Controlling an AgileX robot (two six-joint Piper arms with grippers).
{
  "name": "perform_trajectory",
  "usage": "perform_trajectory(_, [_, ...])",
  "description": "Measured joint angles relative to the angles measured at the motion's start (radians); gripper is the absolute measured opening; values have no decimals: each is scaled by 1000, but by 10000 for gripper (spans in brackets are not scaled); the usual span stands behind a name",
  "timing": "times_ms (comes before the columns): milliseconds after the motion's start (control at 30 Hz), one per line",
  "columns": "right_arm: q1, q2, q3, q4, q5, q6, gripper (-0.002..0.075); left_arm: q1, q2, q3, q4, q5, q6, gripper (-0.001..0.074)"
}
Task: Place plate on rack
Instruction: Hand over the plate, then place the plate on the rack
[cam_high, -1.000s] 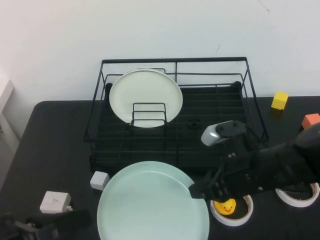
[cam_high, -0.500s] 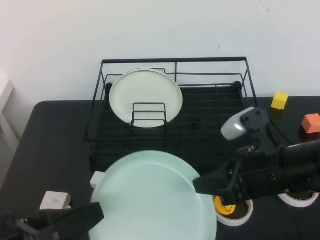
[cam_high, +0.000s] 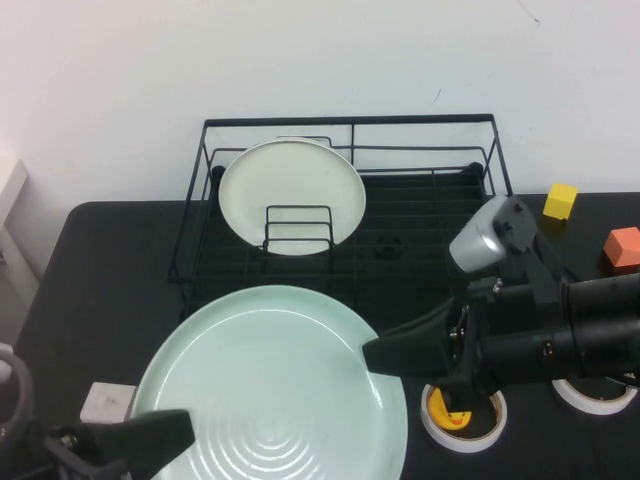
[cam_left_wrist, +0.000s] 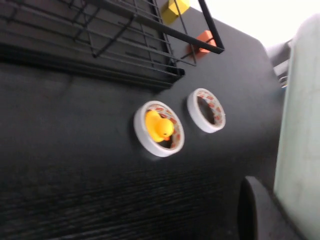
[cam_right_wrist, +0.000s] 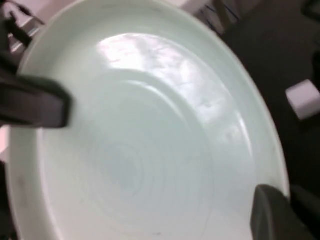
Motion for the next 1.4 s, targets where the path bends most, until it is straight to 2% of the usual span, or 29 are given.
perform_trajectory(100, [-6,0,0,28,35,-79,40,0,3,0,14,-6,51,87])
perform_trajectory(200, [-8,0,0,65,77,-129,115,0,3,0,14,-11,115,87])
perform_trajectory(267, [-8,0,1,91,92,-145,206,0,3,0,5,-14,173,87])
perform_trajectory(367, [-8,0,3,140,118,-179,394,0,3,0,-19,-18,282,87])
perform_trajectory(433, [-6,0,3,163,159,-224,492,0,3,0,-26,-11,373,85])
perform_trajectory(533, [-6,-8,-19,174,207,-258,549,0,3,-2,-25,-3,481,85])
perform_trajectory(667, [-6,-45,-71,159,240,-262,566,0,5,-27,-33,-3,595,85])
perform_trajectory(733, [-6,-75,-106,119,240,-248,556,0,5,-50,-51,-3,684,85])
perform_trajectory(800, [-8,-111,-142,79,240,-223,511,0,5,-79,-77,-22,784,85])
perform_trajectory(867, [-15,-155,-172,32,244,-195,428,0,5,-116,-118,-71,909,85])
perform_trajectory(1000, [-34,-274,-215,-91,262,-162,153,0,11,-190,-232,-198,1149,85])
perform_trajectory(1067, [-36,-333,-222,-157,273,-153,71,0,28,-233,-305,-255,1261,85])
perform_trajectory(1133, [-36,-399,-227,-247,281,-119,31,0,53,-274,-365,-287,1355,85])
perform_trajectory(1267, [-36,-525,-227,-495,299,39,10,0,151,-351,-422,-265,1496,85])
perform_trajectory(1400, [-36,-642,-179,-801,317,267,6,0,266,-415,-431,-203,1513,85])
